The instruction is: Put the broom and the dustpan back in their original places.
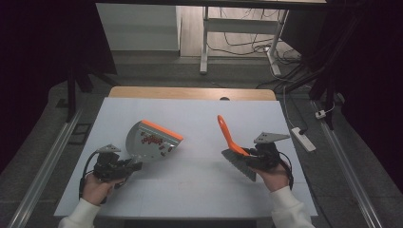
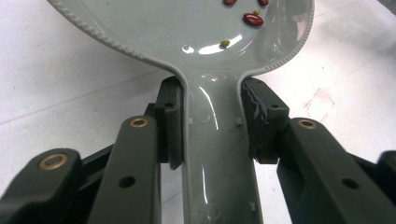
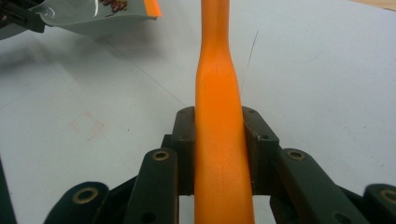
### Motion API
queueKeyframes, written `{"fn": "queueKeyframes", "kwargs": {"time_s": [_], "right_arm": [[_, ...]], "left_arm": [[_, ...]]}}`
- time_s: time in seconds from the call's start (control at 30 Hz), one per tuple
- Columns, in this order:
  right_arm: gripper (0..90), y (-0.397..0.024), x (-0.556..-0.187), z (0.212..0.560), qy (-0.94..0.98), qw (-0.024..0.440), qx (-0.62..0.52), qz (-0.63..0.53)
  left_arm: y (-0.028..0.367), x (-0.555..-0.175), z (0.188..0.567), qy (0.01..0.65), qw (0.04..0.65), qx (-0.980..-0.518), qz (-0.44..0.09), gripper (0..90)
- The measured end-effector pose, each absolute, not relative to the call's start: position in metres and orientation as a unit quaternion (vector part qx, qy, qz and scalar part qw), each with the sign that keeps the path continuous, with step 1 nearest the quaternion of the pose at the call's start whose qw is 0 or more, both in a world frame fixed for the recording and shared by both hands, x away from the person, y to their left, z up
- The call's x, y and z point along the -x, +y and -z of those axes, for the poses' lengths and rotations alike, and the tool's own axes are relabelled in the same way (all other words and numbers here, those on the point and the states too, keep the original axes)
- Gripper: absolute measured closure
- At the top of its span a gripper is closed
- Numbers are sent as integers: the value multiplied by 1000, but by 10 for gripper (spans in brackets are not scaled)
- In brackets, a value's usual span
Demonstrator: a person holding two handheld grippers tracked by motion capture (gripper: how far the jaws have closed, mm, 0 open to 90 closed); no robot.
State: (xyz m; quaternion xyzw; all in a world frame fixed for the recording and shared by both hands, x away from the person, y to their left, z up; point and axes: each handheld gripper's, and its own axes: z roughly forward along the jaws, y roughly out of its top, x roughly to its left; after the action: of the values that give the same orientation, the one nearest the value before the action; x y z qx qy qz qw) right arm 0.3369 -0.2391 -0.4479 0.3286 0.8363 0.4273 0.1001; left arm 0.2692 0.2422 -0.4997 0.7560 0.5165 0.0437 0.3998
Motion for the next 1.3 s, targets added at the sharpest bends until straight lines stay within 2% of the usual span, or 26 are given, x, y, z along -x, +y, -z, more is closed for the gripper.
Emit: {"fn": "queueKeyframes", "kwargs": {"time_s": [0.57,1.3], "right_arm": [[701,-245,-326,455,843,75,-327,-421],[701,-252,-334,475,841,33,-363,-399]], "left_arm": [[240,-253,509,586,384,-709,-81,616],[237,-255,523,642,385,-658,-86,616]]}}
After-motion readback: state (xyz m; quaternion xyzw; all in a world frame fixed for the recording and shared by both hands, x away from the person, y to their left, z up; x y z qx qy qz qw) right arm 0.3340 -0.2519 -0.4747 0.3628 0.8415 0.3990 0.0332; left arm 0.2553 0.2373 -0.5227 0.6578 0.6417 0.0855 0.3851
